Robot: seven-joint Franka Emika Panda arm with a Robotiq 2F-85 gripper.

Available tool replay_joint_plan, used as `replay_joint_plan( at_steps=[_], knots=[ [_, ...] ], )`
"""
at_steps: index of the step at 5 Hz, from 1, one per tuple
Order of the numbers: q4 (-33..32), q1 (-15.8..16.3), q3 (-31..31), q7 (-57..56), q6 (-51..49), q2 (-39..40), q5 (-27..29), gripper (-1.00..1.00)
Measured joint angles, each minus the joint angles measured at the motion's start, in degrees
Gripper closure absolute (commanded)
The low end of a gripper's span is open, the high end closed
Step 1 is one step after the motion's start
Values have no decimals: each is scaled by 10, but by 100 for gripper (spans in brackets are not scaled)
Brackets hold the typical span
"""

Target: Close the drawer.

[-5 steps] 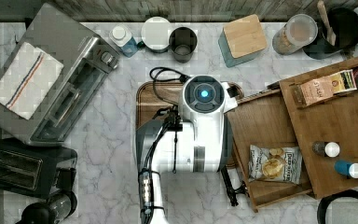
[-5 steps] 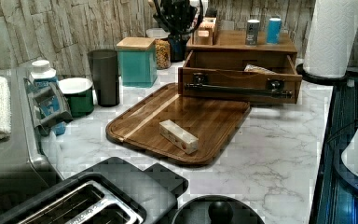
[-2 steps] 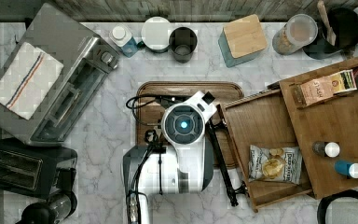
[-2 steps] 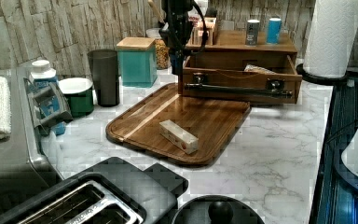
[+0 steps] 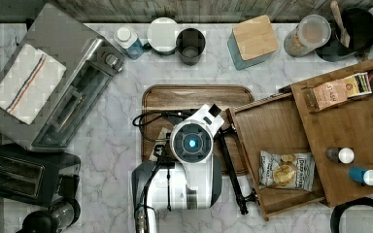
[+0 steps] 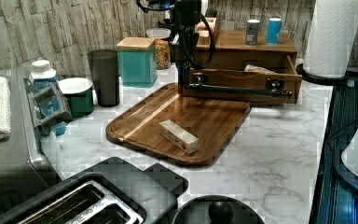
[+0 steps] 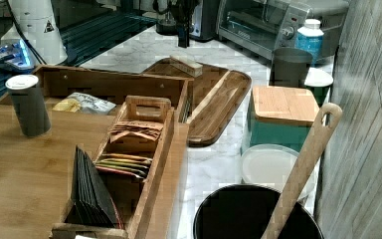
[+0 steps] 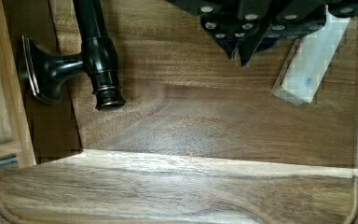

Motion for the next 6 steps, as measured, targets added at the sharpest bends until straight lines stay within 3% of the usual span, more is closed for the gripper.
replay_joint_plan(
  at_steps=[3,6],
  knots=[
    [-107,0,-2,0,55,1,-26,100],
    [-157,-19,-8,-129,53,-17,-60,100]
  ],
)
